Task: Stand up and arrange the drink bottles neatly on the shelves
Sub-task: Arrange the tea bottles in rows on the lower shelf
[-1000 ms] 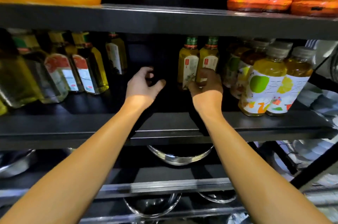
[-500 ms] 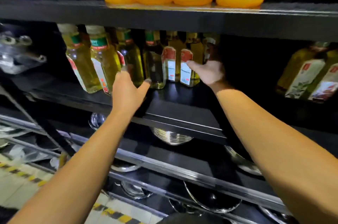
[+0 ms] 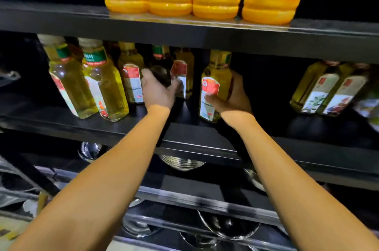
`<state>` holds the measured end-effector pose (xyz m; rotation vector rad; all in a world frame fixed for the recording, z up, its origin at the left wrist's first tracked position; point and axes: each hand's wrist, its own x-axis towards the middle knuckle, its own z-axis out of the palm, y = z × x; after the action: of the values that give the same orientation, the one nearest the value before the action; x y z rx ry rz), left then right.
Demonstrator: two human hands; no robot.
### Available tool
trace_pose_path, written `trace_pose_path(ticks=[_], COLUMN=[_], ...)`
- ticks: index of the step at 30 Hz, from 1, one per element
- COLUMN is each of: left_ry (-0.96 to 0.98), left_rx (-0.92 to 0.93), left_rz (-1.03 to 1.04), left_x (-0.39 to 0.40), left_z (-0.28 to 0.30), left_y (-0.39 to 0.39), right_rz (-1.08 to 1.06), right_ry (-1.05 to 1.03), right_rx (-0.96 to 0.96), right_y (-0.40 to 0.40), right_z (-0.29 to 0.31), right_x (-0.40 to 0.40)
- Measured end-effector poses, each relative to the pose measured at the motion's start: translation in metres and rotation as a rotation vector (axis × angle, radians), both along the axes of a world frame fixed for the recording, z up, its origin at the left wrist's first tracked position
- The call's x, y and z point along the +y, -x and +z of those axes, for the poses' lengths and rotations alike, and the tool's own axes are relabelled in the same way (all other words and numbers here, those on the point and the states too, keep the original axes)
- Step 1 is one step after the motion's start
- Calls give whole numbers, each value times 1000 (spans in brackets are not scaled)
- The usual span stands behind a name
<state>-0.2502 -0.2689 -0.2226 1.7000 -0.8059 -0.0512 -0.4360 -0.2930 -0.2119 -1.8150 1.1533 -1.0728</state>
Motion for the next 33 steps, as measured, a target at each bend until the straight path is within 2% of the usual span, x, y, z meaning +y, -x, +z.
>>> trace_pose_path(ticks=[3,6,11,17,22,24,30,33], left_ry=[-35,-20,-35,-95,-79,-110,-115,-81], left_rx=[17,69,92,101,28,-20,-38,-54], left_rz=[-119,-282,-336,-495,-433,-449,-541,-523], left_x=[12,41,70,69,75,80,88,90], left_z=[-1,-10,-7,6,2,1,-2,-3], left_y=[-1,1,-2,1,7,9,18,20], right_rz=[-71,-70,72,-40,32,39,67,42], right_ry=[-8,-112,-170,-113,-205,-177,-37,-45], right_rx=[-29,-56,93,131,128,72,129,117], right_y=[13,32,67,62,76,82,70,64], right_z=[-2,-2,3,12,13,16,10,4], right_x=[6,12,18,33,47,47,51,51])
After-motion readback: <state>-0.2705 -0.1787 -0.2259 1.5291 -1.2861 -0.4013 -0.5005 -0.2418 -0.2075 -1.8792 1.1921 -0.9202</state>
